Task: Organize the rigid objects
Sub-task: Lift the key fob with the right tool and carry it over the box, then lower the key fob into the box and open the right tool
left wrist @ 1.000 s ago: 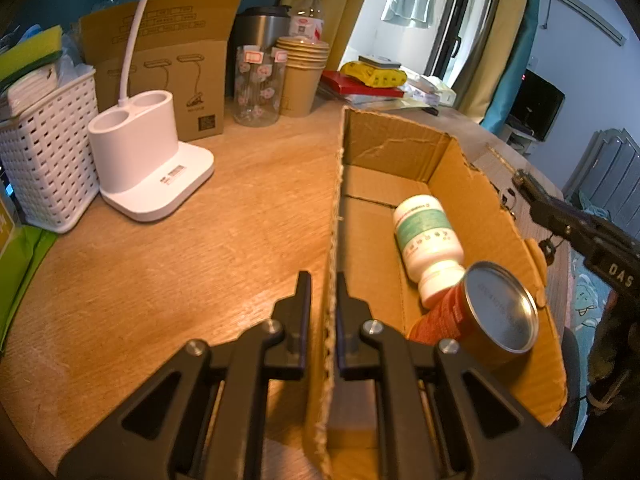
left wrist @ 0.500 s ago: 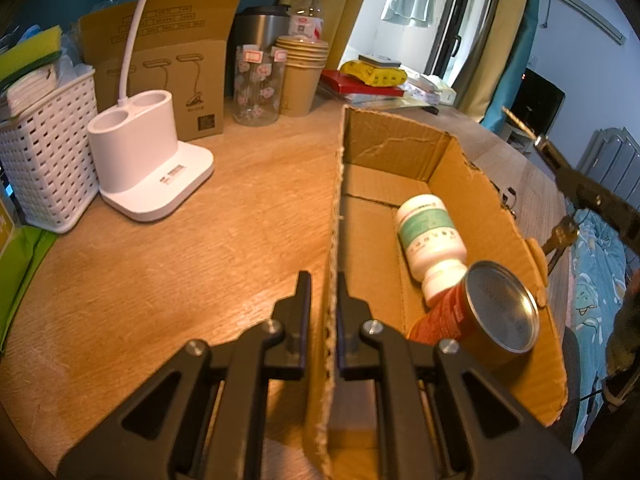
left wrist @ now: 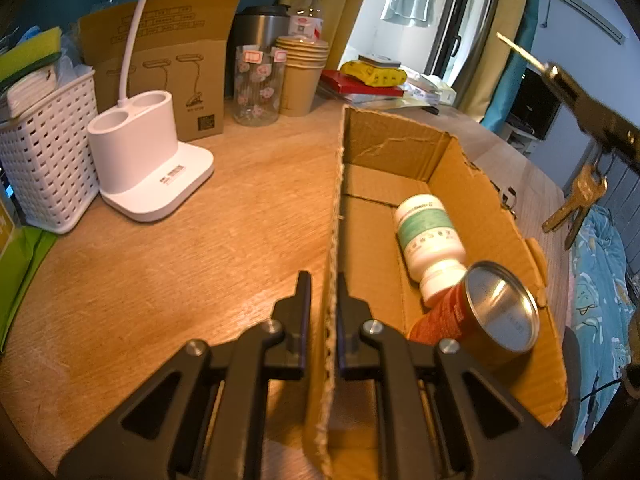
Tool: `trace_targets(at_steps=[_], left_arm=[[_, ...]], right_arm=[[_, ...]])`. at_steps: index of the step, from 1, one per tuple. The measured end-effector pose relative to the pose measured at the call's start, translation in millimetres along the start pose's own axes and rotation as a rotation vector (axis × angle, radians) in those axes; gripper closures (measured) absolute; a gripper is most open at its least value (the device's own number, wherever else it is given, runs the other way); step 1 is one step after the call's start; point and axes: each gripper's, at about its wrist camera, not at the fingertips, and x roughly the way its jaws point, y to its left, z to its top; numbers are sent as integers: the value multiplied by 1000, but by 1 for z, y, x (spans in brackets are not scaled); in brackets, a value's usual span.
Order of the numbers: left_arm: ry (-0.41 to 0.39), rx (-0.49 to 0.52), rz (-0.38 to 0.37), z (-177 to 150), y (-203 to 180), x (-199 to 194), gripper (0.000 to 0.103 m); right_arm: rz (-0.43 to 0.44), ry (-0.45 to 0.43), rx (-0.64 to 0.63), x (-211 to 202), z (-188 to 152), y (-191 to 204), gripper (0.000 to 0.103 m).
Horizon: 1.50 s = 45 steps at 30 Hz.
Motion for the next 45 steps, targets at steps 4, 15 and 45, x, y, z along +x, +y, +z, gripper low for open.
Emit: trace_targets(at_steps=[4,15,45], left_arm=[[0,0,0,0,-1,0,92],[1,0,0,0,0,0,92],[-4,5,-1,0,-1,-1,92]], right_arm=[[24,-19,-21,-1,9,12,65],[89,-45,-71,2,23,44,65],[157,152,-70,79,-19,70,66]])
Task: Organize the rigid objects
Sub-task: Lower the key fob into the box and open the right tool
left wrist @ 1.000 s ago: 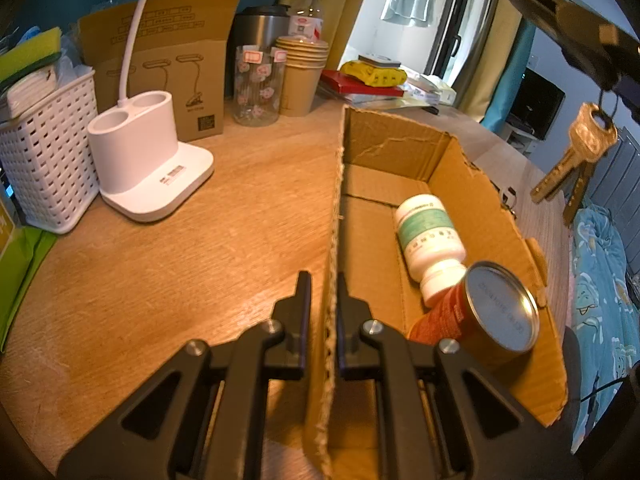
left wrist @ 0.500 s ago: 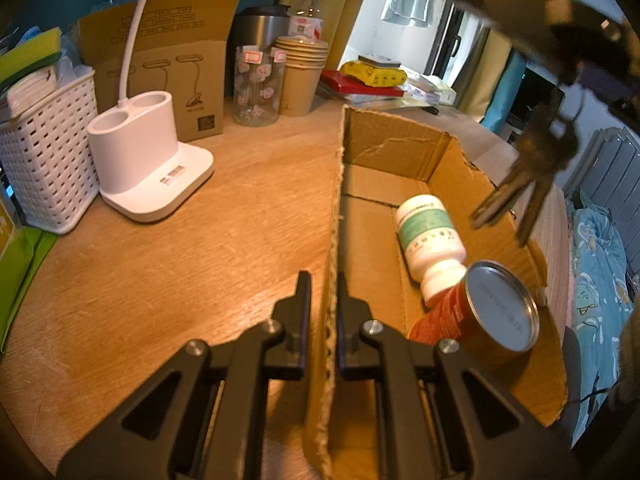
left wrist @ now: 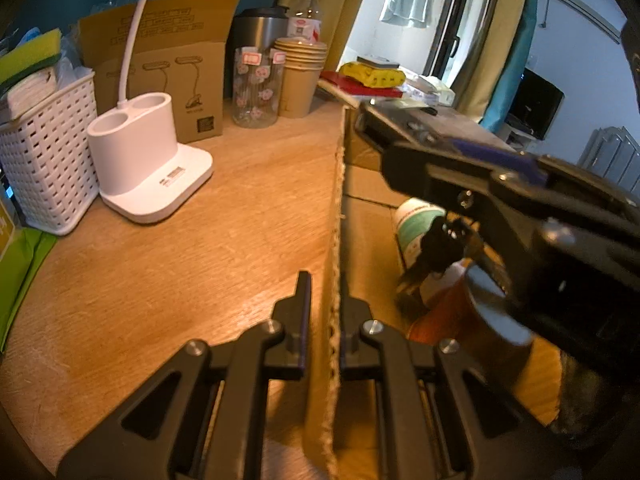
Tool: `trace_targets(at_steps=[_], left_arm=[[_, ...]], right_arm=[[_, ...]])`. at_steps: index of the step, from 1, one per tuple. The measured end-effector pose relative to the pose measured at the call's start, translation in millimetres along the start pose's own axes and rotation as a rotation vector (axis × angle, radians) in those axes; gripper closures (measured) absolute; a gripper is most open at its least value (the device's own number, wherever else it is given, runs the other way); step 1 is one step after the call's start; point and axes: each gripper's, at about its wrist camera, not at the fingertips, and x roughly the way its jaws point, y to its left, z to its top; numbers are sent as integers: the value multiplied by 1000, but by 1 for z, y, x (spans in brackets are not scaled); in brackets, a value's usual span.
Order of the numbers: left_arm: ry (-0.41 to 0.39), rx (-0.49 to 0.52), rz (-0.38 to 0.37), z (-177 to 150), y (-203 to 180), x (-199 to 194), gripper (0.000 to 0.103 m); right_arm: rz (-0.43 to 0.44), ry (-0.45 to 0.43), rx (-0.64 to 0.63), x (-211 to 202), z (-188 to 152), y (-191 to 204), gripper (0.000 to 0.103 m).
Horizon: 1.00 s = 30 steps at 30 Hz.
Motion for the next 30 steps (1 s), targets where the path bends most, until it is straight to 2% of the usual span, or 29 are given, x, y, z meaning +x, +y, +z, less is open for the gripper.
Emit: trace_targets(at_steps=[9,19,21,26,30], left_arm=[[5,-4,0,1,0,0,92],[6,-7,1,2,2,1,92],[6,-7,1,2,2,1,92],[6,-7,0,2,2,1,92],[7,-7,1,2,2,1,92]], right_arm=[[-36,94,-20,15,-9,0,66],[-68,90,0,8,-8,-11,65],[-66,71,4,3,-6,-12,61],[-80,36,11,-8,-3,-17,41],[-100,-5,39,-16,-1,-27,35]])
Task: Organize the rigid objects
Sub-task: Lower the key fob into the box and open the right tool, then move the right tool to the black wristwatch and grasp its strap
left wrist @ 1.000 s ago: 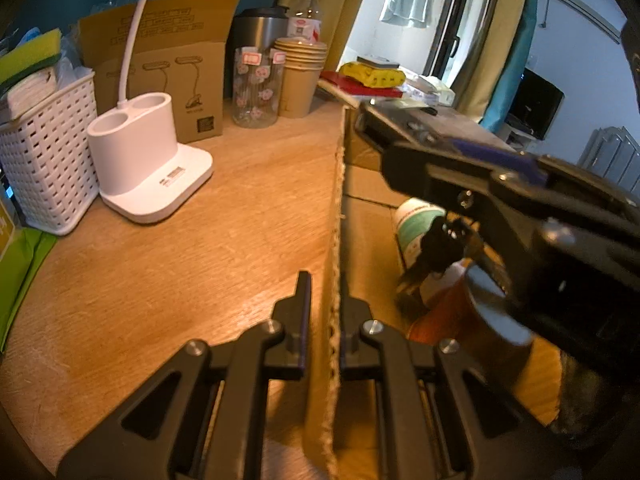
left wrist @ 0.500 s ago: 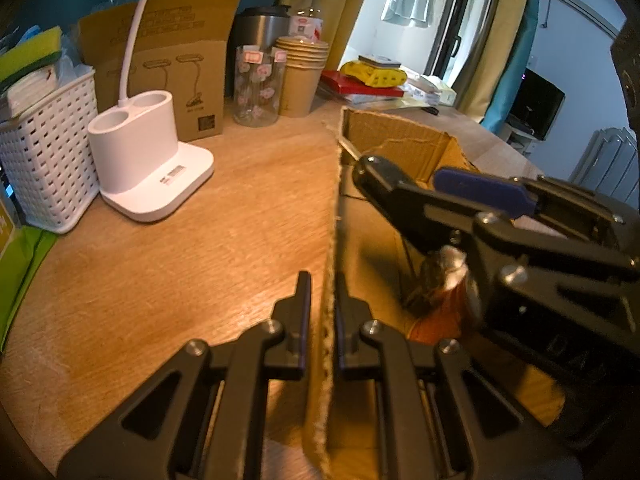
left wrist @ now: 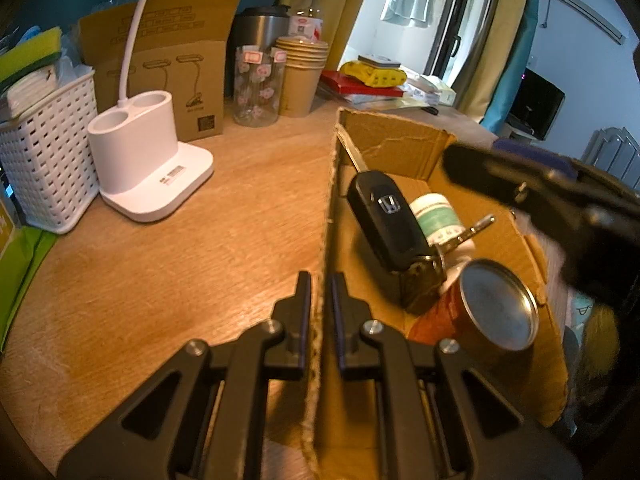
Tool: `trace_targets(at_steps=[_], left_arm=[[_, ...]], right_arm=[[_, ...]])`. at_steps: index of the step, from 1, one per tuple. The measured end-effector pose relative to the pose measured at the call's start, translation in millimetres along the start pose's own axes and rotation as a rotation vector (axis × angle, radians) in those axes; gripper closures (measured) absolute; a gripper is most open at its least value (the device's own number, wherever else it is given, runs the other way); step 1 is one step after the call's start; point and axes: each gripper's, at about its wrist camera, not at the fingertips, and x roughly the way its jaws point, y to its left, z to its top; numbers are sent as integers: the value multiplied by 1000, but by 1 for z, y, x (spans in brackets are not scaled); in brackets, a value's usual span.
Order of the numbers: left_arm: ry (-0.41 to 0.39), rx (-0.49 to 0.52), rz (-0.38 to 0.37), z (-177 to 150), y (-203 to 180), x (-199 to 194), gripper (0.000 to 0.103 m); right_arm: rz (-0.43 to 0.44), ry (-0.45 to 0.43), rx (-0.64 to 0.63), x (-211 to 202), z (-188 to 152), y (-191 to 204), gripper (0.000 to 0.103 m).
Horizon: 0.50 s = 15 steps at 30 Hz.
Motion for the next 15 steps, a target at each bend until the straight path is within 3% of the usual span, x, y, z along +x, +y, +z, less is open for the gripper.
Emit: trace_targets(at_steps=[5,15], left_arm=[[0,0,0,0,0,0,92],[0,0,0,0,0,0,92]], right_arm=[[-39,-69,17,-11,3,-11,23],[-115,-100,102,-26,4,-42,17]])
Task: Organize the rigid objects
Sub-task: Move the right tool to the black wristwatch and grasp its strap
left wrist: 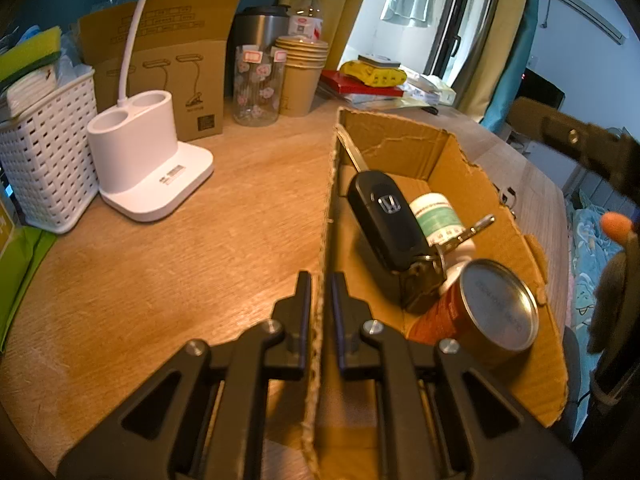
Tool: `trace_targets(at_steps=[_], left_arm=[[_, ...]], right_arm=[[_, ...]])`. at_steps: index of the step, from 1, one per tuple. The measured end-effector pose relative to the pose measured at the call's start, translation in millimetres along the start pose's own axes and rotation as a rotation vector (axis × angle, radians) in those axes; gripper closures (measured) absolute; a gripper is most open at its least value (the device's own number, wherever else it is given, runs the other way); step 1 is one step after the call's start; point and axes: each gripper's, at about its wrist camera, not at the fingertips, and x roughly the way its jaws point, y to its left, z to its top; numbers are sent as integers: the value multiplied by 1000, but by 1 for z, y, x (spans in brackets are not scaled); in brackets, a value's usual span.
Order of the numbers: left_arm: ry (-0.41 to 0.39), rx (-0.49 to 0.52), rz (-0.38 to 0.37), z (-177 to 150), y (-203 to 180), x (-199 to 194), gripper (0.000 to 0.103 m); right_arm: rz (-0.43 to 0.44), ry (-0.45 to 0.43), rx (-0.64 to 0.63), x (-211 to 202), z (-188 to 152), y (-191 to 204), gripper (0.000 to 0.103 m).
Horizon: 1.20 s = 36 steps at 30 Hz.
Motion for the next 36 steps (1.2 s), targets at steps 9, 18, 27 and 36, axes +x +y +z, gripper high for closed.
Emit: trace_targets(at_steps=[9,18,27,36], left_arm=[[0,0,0,0,0,0,92],[0,1,0,0,0,0,92],[0,1,0,0,0,0,92],[1,0,-1,0,0,0,92]], right_arm=[[-52,-22,53,-11,1,-27,16],[-125,-27,119,-15,-2,-59,16],[-189,-5,154,-9,-9,-80,16],[-236,29,166,5,-18,-93,16]])
